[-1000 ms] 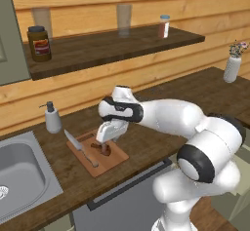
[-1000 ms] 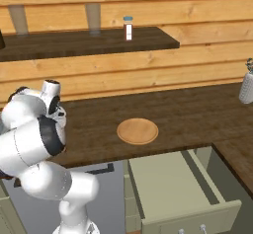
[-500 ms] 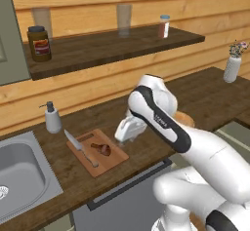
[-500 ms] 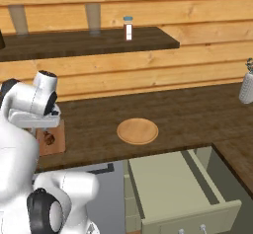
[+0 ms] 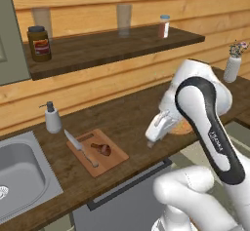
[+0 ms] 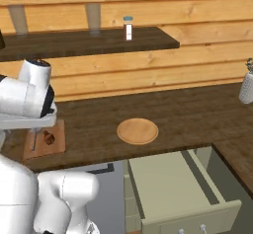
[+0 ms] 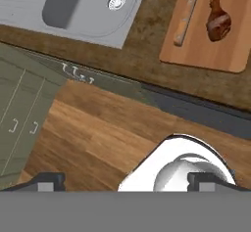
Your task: Pick up the knife from the drawer and place it on the cutting board. Then place the meat from the plate to the cutting board.
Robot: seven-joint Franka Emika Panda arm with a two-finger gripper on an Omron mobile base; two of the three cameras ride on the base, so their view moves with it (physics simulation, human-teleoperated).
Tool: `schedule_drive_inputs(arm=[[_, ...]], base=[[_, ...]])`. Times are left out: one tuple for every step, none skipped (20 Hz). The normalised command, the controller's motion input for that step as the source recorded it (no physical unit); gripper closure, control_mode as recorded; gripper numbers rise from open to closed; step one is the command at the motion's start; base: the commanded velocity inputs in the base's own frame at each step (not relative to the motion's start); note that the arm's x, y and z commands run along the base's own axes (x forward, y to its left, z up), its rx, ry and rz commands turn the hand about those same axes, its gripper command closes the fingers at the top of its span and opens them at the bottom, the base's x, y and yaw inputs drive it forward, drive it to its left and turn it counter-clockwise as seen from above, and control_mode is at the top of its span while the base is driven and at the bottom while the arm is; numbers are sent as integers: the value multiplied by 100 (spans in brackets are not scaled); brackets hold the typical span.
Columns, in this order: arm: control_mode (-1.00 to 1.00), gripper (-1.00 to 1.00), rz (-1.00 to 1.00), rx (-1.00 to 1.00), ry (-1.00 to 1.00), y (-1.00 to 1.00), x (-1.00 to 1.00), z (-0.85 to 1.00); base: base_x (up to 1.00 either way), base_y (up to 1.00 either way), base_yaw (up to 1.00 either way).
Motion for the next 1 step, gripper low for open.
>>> schedule_drive_inputs(arm=[[-100,-100,0,-11,-5,-48,-73,78]], base=[[0,0,0]])
